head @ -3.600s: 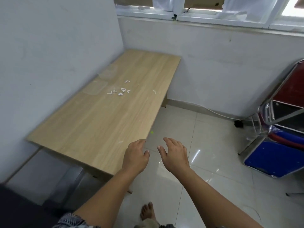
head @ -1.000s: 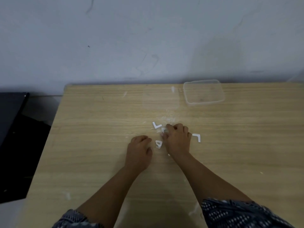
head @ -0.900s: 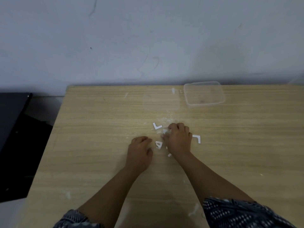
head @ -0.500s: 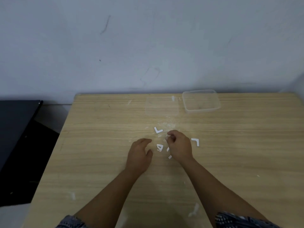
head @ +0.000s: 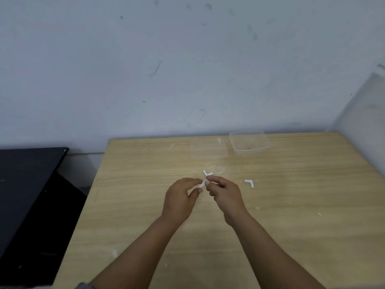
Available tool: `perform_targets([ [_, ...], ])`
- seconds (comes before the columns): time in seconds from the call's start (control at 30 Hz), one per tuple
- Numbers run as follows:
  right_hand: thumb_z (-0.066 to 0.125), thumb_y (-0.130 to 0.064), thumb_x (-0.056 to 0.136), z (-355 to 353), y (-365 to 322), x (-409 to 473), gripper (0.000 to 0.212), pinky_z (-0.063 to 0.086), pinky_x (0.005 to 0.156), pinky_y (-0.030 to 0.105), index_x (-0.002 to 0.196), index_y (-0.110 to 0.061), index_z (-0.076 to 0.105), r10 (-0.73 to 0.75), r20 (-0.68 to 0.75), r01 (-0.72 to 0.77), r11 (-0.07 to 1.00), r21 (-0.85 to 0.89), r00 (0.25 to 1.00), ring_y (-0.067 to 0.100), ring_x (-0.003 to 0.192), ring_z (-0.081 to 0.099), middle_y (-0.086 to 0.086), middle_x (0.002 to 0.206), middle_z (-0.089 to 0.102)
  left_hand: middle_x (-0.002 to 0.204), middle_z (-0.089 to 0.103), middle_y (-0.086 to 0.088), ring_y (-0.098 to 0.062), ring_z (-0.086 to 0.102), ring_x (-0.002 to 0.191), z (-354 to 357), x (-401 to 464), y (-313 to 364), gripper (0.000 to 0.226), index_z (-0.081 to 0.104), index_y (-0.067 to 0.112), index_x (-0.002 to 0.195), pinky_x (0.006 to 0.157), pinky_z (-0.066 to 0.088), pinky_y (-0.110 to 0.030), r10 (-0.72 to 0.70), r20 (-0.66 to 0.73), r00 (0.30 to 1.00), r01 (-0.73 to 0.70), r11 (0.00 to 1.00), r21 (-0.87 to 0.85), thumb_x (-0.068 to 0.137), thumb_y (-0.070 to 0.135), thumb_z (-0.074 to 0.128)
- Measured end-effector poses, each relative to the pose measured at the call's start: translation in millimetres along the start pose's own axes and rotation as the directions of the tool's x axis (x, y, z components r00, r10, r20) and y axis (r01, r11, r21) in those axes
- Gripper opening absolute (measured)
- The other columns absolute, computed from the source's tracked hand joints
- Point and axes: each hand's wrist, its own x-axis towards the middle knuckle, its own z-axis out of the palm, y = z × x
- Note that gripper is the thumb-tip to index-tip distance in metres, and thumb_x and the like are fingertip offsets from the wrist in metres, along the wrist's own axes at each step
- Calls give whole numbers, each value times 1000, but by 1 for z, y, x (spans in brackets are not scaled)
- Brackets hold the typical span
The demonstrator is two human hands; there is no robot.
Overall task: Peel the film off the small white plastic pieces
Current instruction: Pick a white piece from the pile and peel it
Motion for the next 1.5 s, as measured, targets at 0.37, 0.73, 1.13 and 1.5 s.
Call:
perform_targets([
  [0.37, 68, -28, 92, 21, 1, -49, 13, 47, 75, 23, 102, -27, 76, -113, 6, 113, 993, -19, 994, 5, 79, 61, -14, 85, 71, 77, 73, 12, -5, 67, 75, -33, -25, 18, 13, 76, 29, 86, 74, 54, -28, -241, 21, 970, 238, 936, -259, 88, 19, 68],
  [0.73, 71, -19, 89, 10, -29, -43, 9, 50, 70, 27, 94, -24, 78, -215, 7, 215, 977, 6, 977, 9, 68, 59, -3, 74, 70, 95, 70, 18, 6, 63, 90, -37, -3, 47, 24, 71, 26, 111, 82, 49, -18, -138, -84, 987, 120, 974, -191, 87, 21, 70],
  [1.13, 71, -21, 89, -1, -110, -33, 8, 49, 68, 19, 94, -22, 78, -407, 11, 404, 910, 87, 913, 4, 67, 58, -2, 76, 70, 95, 70, 8, -9, 65, 91, -60, 62, 105, 25, 72, 20, 112, 83, 53, -35, 251, -241, 938, -266, 963, -32, 89, 24, 63],
  [1.5, 72, -21, 89, -6, -131, -30, 7, 49, 70, 21, 92, -22, 78, -425, -21, 424, 899, 111, 905, 5, 68, 58, 5, 81, 72, 90, 67, 5, -15, 64, 83, -59, 75, 124, 26, 73, 22, 111, 67, 54, -37, 380, -302, 874, -360, 925, 123, 92, 28, 57],
])
